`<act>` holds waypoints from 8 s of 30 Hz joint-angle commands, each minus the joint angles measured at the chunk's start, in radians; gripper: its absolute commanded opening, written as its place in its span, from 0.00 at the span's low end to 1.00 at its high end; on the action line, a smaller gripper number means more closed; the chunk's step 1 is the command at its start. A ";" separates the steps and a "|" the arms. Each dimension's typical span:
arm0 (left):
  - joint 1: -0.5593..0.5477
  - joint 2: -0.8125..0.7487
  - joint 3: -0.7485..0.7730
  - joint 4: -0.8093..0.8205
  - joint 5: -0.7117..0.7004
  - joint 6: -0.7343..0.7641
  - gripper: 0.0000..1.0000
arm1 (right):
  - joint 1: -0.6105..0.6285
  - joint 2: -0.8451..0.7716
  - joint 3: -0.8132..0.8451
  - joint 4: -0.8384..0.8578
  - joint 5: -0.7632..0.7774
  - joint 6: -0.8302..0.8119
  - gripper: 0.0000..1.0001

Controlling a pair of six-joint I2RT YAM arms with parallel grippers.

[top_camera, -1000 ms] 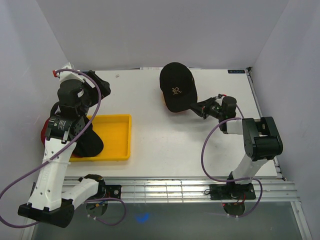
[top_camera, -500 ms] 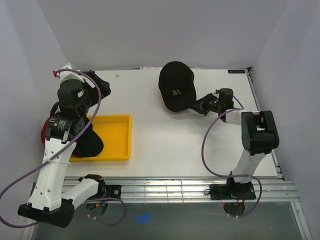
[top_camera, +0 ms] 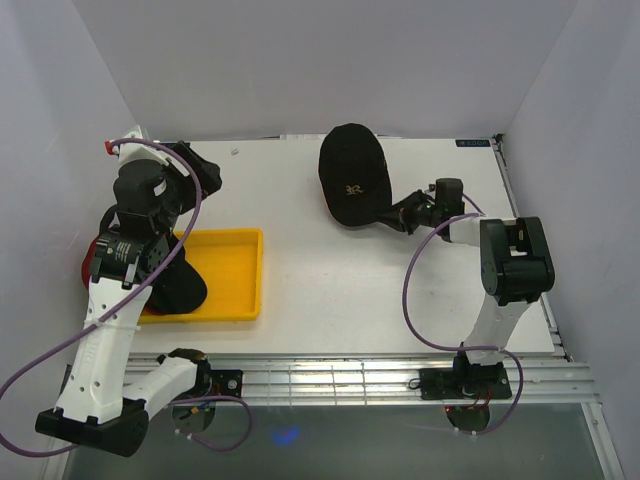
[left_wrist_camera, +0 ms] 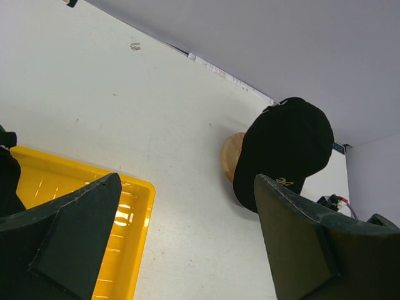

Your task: Stack the hats

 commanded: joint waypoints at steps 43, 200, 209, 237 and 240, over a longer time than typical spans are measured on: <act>-0.002 0.013 0.000 -0.125 -0.023 -0.006 0.98 | -0.007 -0.256 -0.216 -0.268 0.219 -0.208 0.48; 0.268 0.099 0.009 -0.137 0.406 0.182 0.77 | 0.633 -0.063 0.070 0.750 -0.337 0.326 0.08; 0.199 0.062 -0.228 -0.090 0.361 0.157 0.60 | 0.627 0.012 0.028 0.692 -0.266 0.292 0.15; 0.110 0.071 -0.425 0.010 0.300 0.094 0.42 | 0.683 -0.275 -0.151 0.178 0.272 0.004 0.78; 0.108 0.073 -0.423 0.013 0.300 0.091 0.42 | 0.731 -0.304 -0.177 0.199 0.326 0.045 0.78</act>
